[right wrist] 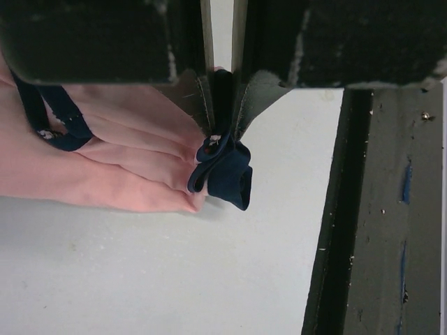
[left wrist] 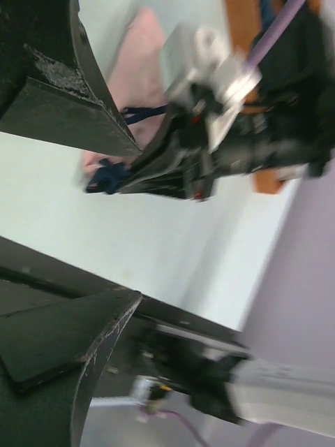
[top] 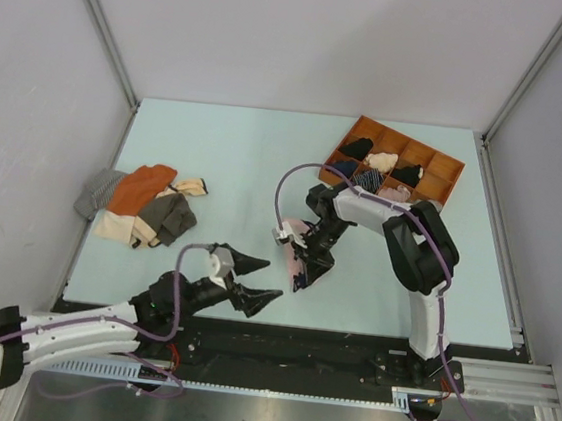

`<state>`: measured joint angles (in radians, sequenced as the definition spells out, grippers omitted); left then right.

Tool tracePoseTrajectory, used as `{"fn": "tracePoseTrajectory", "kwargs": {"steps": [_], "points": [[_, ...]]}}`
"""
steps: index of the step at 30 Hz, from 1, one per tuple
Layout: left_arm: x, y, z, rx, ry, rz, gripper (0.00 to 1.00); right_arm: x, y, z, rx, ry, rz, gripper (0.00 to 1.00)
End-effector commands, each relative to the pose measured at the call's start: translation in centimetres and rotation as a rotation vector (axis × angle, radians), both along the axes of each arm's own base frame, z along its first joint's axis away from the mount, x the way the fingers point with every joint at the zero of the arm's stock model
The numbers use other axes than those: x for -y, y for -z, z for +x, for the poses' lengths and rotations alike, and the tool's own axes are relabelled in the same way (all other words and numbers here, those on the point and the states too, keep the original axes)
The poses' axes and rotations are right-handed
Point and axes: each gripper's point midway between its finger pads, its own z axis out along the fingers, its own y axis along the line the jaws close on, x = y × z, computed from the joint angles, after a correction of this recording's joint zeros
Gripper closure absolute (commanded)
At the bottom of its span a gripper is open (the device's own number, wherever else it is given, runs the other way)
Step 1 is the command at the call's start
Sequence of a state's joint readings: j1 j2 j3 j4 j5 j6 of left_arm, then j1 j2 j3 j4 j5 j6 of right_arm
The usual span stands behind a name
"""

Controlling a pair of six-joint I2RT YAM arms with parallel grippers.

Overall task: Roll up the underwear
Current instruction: Roll the underwear to the center of the board.

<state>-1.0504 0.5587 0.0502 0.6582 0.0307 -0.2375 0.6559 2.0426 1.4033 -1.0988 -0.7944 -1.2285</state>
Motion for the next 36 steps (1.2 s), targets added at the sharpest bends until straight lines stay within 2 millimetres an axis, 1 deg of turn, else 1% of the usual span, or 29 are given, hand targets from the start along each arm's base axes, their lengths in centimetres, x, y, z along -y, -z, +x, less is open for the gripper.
{"fn": "tracePoseTrajectory", "kwargs": {"steps": [1,2,3,4,5,6,7,8,9,12,13,14,15,16,17,19,20,24,25,26,28,31,36], "points": [[1.2,4.5,-1.2,0.068,0.061,0.249,0.19,-0.3,-0.7,0.0,-0.087,0.031,-0.031,0.89],[1.7,5.6,-1.2,0.055,0.076,0.317,0.19,-0.6,-0.5,0.4,-0.102,0.036,-0.030,0.89],[2.2,6.0,-1.6,0.060,0.096,0.350,0.19,-0.4,-0.7,0.2,-0.129,0.037,-0.045,0.89],[2.5,6.8,-1.6,0.067,0.106,0.401,0.20,-0.4,-0.6,0.3,-0.140,0.037,-0.046,0.89],[3.0,6.8,-1.5,0.078,0.117,0.437,0.20,-0.6,-0.6,0.5,-0.151,0.038,-0.044,0.89],[3.2,8.6,-1.4,0.067,0.115,0.517,0.21,-0.4,-0.6,0.4,-0.172,0.042,-0.054,0.89],[3.4,9.0,-1.0,0.088,0.109,0.561,0.21,-0.4,-0.6,0.5,-0.174,0.043,-0.054,0.89],[3.8,8.9,-0.6,0.104,0.103,0.588,0.21,-0.3,-0.5,0.6,-0.176,0.046,-0.054,0.88],[4.0,10.3,-0.5,0.107,0.103,0.647,0.22,-0.2,-0.5,0.6,-0.179,0.048,-0.058,0.88],[4.5,10.3,0.9,0.163,0.059,0.692,0.22,0.1,-0.3,0.5,-0.186,0.051,-0.069,0.88],[4.7,10.8,1.1,0.181,0.060,0.718,0.21,0.1,-0.2,0.5,-0.188,0.053,-0.070,0.88],[5.2,10.4,1.4,0.202,0.055,0.702,0.21,0.1,-0.2,0.5,-0.188,0.054,-0.070,0.88],[5.3,10.5,1.6,0.213,0.054,0.708,0.20,0.2,-0.2,0.5,-0.189,0.055,-0.071,0.87],[5.4,11.3,1.8,0.222,0.057,0.740,0.20,0.2,-0.2,0.5,-0.189,0.055,-0.071,0.87],[5.8,11.1,2.0,0.235,0.051,0.734,0.19,0.1,-0.2,0.5,-0.189,0.055,-0.071,0.87],[6.0,11.5,2.5,0.258,0.042,0.759,0.19,0.1,-0.2,0.5,-0.189,0.054,-0.071,0.87],[6.4,11.8,2.8,0.264,0.038,0.765,0.19,0.1,-0.2,0.6,-0.187,0.054,-0.072,0.87],[7.3,11.9,3.8,0.286,0.010,0.774,0.18,0.2,-0.1,0.6,-0.186,0.055,-0.073,0.87],[7.7,11.5,3.9,0.293,0.006,0.760,0.18,0.2,-0.1,0.6,-0.189,0.056,-0.075,0.86],[7.8,11.9,4.0,0.292,0.005,0.767,0.18,0.2,-0.1,0.7,-0.186,0.055,-0.075,0.86],[8.0,11.7,4.2,0.293,-0.002,0.761,0.18,0.2,0.0,0.7,-0.188,0.057,-0.076,0.86],[8.0,12.1,4.4,0.287,0.000,0.765,0.19,0.1,0.1,0.7,-0.187,0.057,-0.081,0.86],[7.9,13.0,5.1,0.254,0.020,0.779,0.25,0.1,0.1,0.7,-0.188,0.056,-0.084,0.85]]}}
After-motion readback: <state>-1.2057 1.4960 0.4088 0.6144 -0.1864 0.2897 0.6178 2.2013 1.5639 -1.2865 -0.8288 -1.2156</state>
